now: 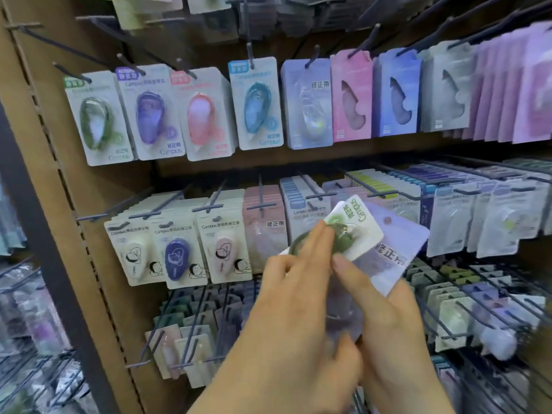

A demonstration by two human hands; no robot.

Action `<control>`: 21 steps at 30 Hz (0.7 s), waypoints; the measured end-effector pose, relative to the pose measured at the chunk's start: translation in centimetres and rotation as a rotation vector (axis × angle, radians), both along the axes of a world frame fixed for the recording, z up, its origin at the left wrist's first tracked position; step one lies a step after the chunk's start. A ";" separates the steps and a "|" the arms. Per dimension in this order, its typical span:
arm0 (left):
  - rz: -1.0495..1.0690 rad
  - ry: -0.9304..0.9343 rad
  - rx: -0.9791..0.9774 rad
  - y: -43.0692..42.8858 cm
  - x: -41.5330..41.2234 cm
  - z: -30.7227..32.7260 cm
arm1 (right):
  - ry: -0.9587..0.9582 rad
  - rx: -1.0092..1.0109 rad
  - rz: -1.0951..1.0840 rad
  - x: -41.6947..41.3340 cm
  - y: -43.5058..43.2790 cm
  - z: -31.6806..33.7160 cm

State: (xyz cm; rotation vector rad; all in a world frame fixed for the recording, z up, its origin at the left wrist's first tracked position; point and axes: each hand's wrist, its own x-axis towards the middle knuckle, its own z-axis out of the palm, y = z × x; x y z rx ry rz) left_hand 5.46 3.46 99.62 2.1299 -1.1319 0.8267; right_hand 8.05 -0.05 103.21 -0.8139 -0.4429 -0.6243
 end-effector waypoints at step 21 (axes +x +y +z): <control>0.011 0.381 -0.292 -2.7 0.5 2.2 | 0.115 -0.250 0.031 -1.7 -17.9 -5.0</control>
